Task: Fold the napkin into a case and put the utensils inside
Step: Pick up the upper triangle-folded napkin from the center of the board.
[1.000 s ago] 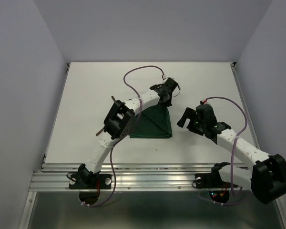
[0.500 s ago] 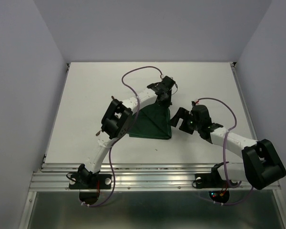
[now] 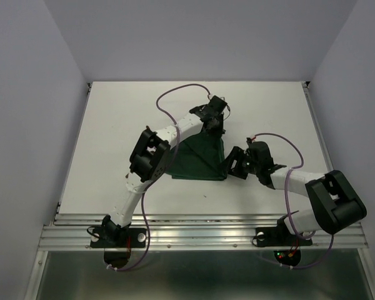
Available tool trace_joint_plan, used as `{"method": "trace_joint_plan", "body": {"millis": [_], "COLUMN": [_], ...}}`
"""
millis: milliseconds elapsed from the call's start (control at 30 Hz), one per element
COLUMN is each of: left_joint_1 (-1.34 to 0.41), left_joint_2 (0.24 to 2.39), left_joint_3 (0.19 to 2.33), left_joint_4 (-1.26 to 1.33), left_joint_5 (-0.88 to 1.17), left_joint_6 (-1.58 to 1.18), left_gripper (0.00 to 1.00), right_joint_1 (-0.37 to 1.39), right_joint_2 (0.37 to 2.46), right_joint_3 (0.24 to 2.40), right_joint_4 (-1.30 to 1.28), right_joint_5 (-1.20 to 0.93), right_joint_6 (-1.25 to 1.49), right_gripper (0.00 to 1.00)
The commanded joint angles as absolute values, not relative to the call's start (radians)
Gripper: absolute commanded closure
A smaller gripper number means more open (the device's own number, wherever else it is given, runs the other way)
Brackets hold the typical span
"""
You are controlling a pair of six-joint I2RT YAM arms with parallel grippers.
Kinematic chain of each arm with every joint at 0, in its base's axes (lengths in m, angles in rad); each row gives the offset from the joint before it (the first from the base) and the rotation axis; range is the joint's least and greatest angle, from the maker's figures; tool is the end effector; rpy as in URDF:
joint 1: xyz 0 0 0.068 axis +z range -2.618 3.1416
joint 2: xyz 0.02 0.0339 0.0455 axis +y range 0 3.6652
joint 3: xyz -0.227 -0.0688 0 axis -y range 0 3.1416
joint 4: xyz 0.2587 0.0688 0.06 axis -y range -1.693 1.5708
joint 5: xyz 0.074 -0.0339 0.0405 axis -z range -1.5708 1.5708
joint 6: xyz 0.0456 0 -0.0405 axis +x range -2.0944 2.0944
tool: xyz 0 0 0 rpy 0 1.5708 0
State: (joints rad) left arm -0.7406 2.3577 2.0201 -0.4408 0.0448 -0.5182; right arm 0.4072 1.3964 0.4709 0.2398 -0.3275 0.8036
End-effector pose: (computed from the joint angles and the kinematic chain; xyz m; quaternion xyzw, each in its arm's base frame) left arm 0.3897 -0.3590 0.1608 0.1109 0.9156 -0.2438 0.2997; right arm 0.2465 0.1223 0.0923 0.1071 0.8879 0.3616 0.2636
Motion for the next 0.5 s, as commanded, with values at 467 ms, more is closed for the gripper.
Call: {"method": "trace_joint_plan", "body": {"millis": [467], "left_joint_1": [-0.719], "left_joint_2": [2.253], "left_joint_3": [1.999], "left_joint_4": [-0.414], "left_joint_5": [0.069], "left_joint_6": [-0.52], "left_gripper": [1.0], "right_joint_1": [0.414], "right_joint_2": [1.486], "right_joint_3": [0.459], "right_joint_4": [0.39], "right_joint_5": [-0.331], "right_joint_6": [0.851], "right_gripper": [0.46]}}
